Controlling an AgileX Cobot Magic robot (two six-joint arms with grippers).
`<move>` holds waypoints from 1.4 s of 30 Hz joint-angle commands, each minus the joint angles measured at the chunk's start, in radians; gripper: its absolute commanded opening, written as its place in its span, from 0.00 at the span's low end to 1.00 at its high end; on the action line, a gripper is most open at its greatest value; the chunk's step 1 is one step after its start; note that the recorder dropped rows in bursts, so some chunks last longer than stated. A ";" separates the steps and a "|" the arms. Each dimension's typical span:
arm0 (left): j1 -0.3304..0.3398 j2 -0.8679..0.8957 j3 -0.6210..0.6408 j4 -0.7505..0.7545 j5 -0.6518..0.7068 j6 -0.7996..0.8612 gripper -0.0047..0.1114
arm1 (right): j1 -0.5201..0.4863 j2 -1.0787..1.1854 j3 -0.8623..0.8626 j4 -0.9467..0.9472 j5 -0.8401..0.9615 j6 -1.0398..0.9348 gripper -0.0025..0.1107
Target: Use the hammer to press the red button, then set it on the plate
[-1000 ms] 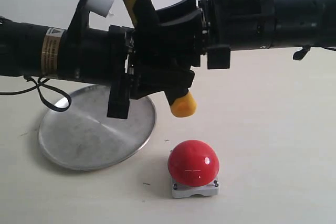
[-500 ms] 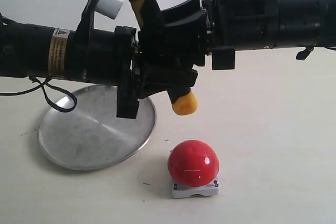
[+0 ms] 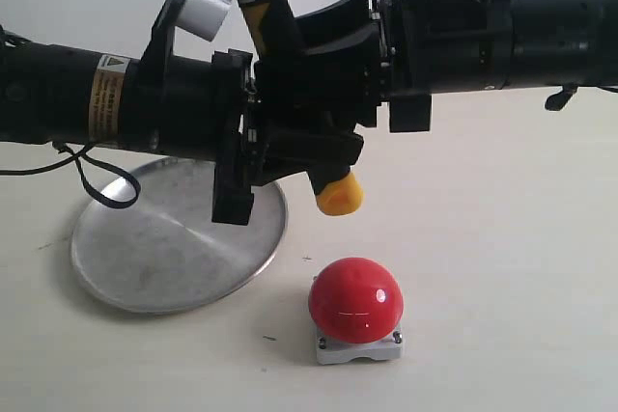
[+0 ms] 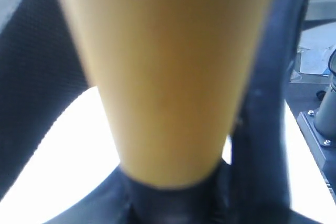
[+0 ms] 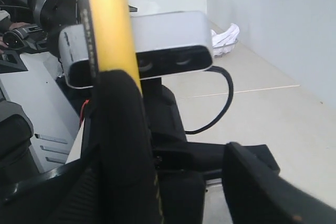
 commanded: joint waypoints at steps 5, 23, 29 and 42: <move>-0.029 -0.010 -0.003 -0.025 0.028 0.011 0.04 | 0.013 -0.017 -0.008 0.055 -0.010 -0.004 0.55; -0.029 -0.010 -0.003 -0.026 0.013 0.011 0.04 | 0.013 -0.019 -0.008 0.055 -0.010 -0.004 0.35; -0.029 -0.010 -0.003 -0.026 0.008 0.011 0.04 | 0.013 -0.019 -0.008 0.055 -0.010 0.004 0.02; -0.014 -0.010 -0.003 0.002 0.055 -0.022 0.73 | 0.013 -0.025 -0.008 0.055 -0.010 0.022 0.02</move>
